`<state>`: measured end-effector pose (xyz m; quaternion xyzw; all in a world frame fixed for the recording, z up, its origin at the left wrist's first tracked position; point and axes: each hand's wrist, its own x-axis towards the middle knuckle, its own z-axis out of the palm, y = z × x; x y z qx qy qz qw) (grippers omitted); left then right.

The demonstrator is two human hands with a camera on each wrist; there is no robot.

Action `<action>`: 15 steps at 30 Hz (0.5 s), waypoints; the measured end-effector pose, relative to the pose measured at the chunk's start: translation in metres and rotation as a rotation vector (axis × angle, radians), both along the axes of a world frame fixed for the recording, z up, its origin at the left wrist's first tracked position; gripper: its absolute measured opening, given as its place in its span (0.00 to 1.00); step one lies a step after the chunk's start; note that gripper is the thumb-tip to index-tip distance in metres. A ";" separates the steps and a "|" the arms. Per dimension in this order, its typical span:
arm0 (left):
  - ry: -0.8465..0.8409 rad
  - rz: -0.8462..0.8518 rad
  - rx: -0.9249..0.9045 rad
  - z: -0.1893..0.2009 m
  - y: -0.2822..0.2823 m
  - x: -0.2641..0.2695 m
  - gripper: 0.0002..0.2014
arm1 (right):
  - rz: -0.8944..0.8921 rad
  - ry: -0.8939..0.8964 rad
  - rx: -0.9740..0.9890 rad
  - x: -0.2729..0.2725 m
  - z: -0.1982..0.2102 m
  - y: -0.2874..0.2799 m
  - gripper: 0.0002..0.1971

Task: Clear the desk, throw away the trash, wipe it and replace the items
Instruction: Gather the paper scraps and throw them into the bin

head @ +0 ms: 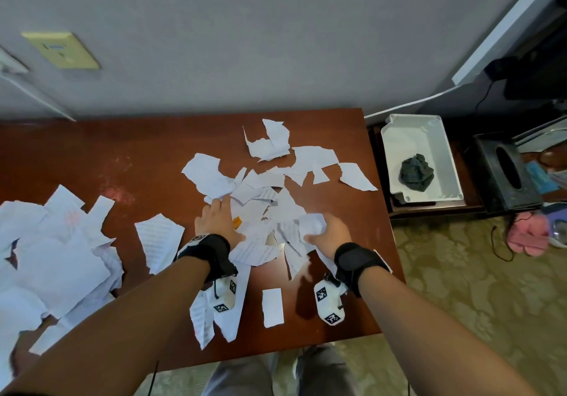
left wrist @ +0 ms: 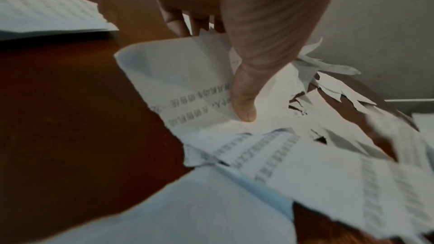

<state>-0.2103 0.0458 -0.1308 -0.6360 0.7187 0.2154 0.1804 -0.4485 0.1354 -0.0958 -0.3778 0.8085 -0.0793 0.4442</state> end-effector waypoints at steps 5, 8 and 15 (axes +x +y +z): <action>-0.042 -0.030 -0.018 -0.002 -0.001 0.000 0.46 | -0.066 -0.014 -0.011 0.014 0.003 -0.022 0.36; -0.011 -0.005 -0.030 -0.005 0.000 0.002 0.46 | -0.032 0.020 -0.070 0.026 -0.001 -0.030 0.35; 0.072 0.078 -0.049 -0.008 0.006 0.006 0.46 | 0.131 0.130 -0.048 0.046 -0.023 -0.024 0.19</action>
